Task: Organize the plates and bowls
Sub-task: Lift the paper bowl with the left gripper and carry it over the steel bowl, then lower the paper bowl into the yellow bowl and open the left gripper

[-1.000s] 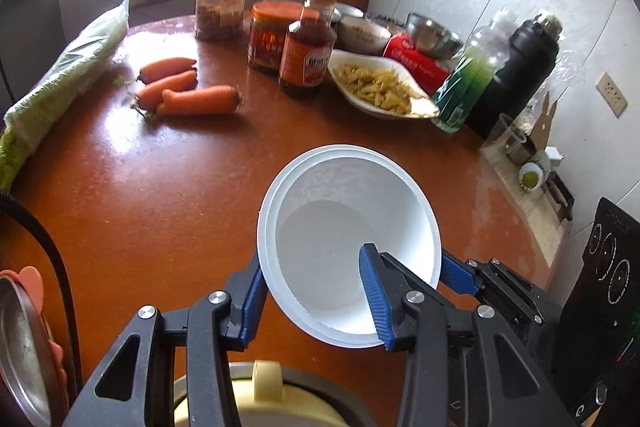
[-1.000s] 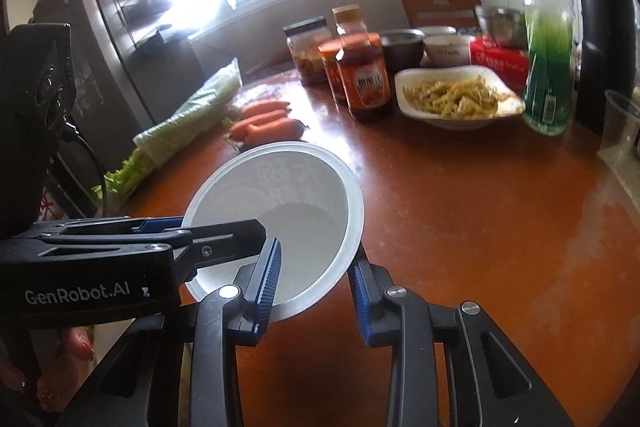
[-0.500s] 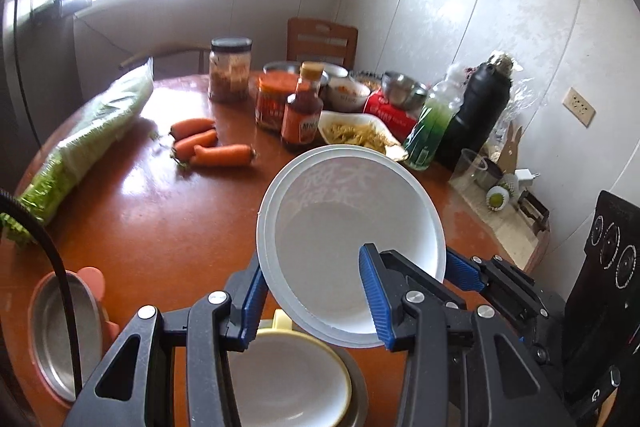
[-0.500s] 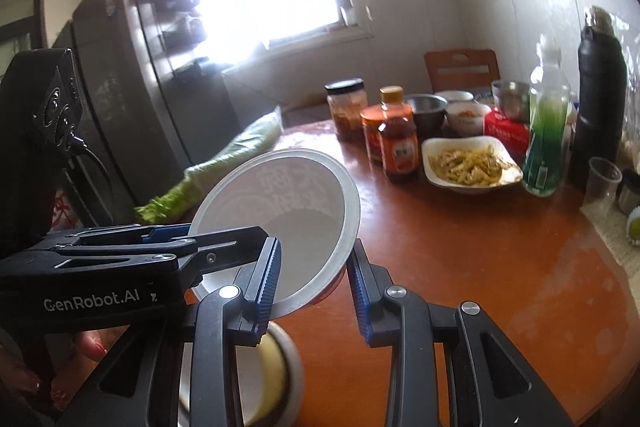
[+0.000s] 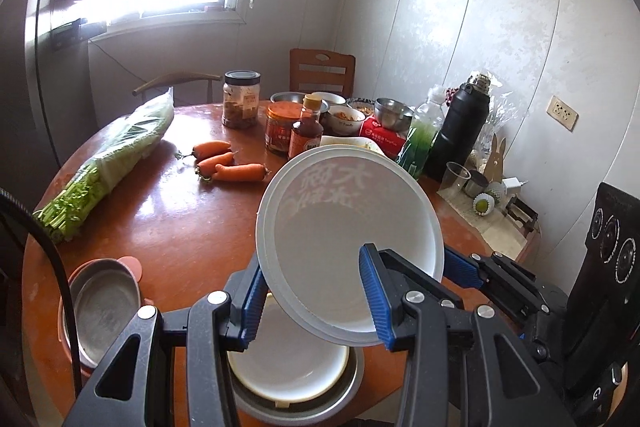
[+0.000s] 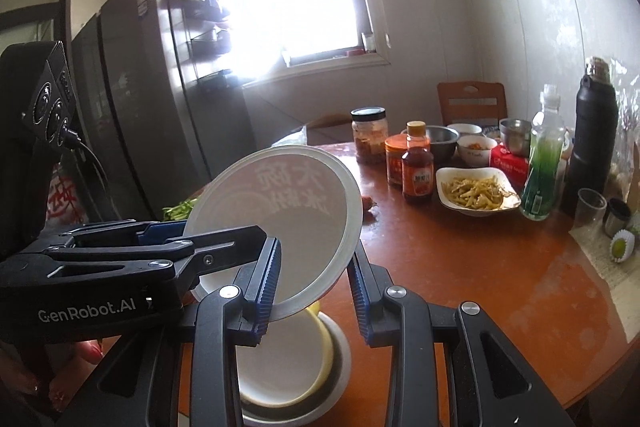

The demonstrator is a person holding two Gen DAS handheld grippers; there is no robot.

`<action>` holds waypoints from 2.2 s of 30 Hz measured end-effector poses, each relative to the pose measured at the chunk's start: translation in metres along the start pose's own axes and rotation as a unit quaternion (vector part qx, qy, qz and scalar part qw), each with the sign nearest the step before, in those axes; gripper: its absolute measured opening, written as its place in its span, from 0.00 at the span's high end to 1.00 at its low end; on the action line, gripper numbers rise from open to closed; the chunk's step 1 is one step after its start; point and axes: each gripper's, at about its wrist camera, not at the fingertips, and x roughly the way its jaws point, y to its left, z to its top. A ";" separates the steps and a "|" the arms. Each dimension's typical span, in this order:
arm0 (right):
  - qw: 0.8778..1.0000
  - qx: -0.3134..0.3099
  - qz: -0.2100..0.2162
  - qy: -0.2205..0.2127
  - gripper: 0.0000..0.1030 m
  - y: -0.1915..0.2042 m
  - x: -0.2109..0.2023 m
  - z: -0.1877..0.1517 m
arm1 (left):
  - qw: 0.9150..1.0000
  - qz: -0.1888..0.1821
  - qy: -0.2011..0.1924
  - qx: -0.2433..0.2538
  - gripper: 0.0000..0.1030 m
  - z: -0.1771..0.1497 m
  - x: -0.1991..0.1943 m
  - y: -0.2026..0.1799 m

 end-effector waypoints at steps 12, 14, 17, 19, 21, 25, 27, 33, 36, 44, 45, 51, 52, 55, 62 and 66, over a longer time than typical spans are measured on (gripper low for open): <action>1.000 -0.015 0.003 0.007 0.66 0.022 -0.013 -0.019 | 1.000 -0.003 -0.007 -0.009 0.56 -0.027 -0.021 0.009; 1.000 -0.017 0.003 0.007 0.66 0.024 -0.014 -0.022 | 1.000 -0.001 -0.006 -0.008 0.56 -0.030 -0.022 0.010; 1.000 -0.018 0.003 0.009 0.66 0.028 -0.015 -0.027 | 1.000 0.006 -0.007 -0.006 0.56 -0.037 -0.023 0.010; 1.000 -0.021 0.003 0.012 0.66 0.029 -0.014 -0.031 | 1.000 0.011 -0.007 -0.005 0.56 -0.041 -0.022 0.009; 1.000 -0.022 0.001 0.017 0.66 0.030 -0.013 -0.036 | 1.000 0.010 -0.003 -0.005 0.56 -0.046 -0.021 0.009; 0.999 -0.023 0.001 0.025 0.66 0.031 -0.011 -0.044 | 1.000 0.007 0.004 -0.010 0.56 -0.054 -0.017 0.012; 0.999 -0.026 0.000 0.029 0.66 0.032 -0.009 -0.047 | 1.000 0.008 0.008 -0.012 0.56 -0.058 -0.015 0.013; 0.999 -0.028 -0.002 0.045 0.66 0.034 -0.002 -0.057 | 1.000 0.007 0.019 -0.019 0.56 -0.068 -0.005 0.018; 0.998 -0.029 -0.003 0.049 0.66 0.034 0.001 -0.061 | 0.999 0.006 0.022 -0.023 0.56 -0.071 -0.001 0.020; 0.998 -0.032 -0.006 0.057 0.66 0.034 0.005 -0.069 | 0.999 0.005 0.026 -0.024 0.56 -0.076 0.009 0.021; 0.998 -0.030 -0.006 0.060 0.66 0.033 0.006 -0.070 | 0.999 0.005 0.029 -0.025 0.56 -0.077 0.011 0.021; 0.997 -0.030 -0.005 0.064 0.66 0.030 0.010 -0.074 | 0.999 0.007 0.031 -0.027 0.56 -0.080 0.015 0.023; 0.997 -0.028 -0.003 0.066 0.66 0.029 0.011 -0.074 | 0.999 0.009 0.031 -0.027 0.56 -0.081 0.016 0.023; 0.997 -0.028 -0.001 0.068 0.66 0.029 0.013 -0.077 | 0.999 0.011 0.033 -0.029 0.56 -0.083 0.019 0.024; 0.996 -0.028 -0.002 0.082 0.66 0.027 0.024 -0.083 | 0.998 0.012 0.042 -0.035 0.56 -0.089 0.029 0.030; 0.996 -0.029 -0.002 0.087 0.66 0.028 0.030 -0.085 | 0.998 0.021 0.043 -0.033 0.56 -0.091 0.032 0.032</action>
